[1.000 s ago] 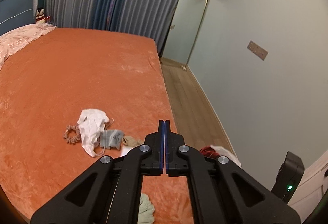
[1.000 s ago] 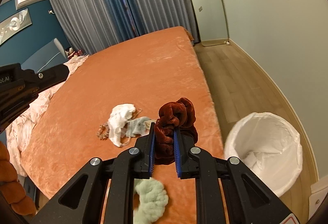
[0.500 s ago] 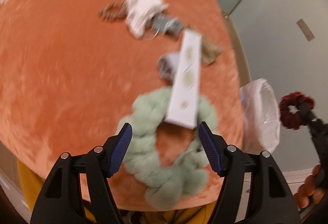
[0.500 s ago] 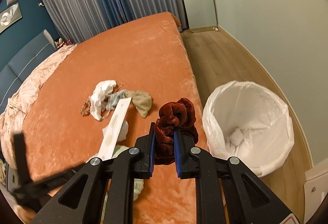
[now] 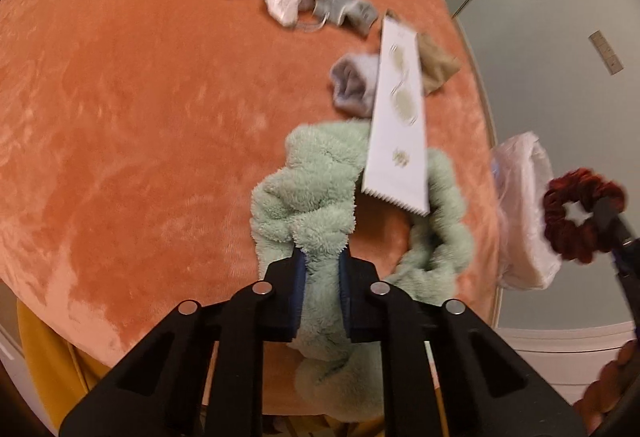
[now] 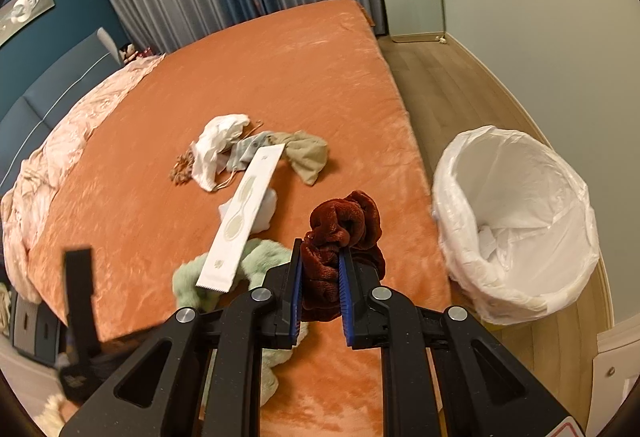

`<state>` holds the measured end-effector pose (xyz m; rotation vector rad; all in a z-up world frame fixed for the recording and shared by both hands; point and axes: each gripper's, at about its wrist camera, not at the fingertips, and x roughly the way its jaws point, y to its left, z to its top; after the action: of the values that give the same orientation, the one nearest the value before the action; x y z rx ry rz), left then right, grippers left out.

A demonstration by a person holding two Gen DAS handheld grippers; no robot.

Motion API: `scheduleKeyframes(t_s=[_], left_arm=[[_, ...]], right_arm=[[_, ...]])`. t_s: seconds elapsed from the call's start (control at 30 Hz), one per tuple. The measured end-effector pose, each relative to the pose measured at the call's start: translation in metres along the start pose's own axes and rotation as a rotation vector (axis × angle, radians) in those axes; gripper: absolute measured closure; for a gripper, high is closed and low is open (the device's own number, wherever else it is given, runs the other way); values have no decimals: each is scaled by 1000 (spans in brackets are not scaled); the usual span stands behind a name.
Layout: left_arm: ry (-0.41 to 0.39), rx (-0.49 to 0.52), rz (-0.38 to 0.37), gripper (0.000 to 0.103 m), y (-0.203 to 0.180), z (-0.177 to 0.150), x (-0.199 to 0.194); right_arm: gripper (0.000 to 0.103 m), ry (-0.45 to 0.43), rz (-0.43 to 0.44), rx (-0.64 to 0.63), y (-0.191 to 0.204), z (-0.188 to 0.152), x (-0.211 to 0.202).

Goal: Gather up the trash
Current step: 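Grasp the green fuzzy headband with the left tool while the right tool grasps the red scrunchie, then carry the headband and scrunchie over the trash bin with both tools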

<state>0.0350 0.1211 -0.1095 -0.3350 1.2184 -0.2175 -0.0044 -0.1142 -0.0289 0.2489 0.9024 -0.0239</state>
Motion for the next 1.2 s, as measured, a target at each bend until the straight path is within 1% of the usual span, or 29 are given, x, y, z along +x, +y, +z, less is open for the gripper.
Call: scheduleKeyframes(t_s=[0.13,0.23,0.33,0.47,0.53,0.67,0.8,0.87,1.0,1.2], left_arm=[[-113,64,-40,91,-24,18,-48],[-205,116,-89,91,-50,34,-86],[-294,175,-111,91,-79,52,-120],[-375,236,-159,91,-118,73,-156],[-394,260,-188,91,-136,81,-166],[-410,305,-239,91,-176,91,-176],[-404,358,-267,91,-220,91,-170],[-385,381,-293,91,-240,89,-162],[-350,426,-316,91,-279,82,-143],[-271,467,-368,91,-326,72,-105]], right_arm=[[88,-13,9,-10,6,4,-3],[88,-33,15,-7,7,12,-9],[88,-59,15,-5,6,20,-17],[88,-101,15,7,0,34,-30],[88,-126,12,19,-7,43,-39],[88,-169,-9,49,-27,58,-54],[88,-203,-40,90,-56,67,-69],[88,-218,-63,115,-74,71,-77],[88,-228,-103,157,-106,72,-84],[88,-228,-157,231,-153,63,-89]])
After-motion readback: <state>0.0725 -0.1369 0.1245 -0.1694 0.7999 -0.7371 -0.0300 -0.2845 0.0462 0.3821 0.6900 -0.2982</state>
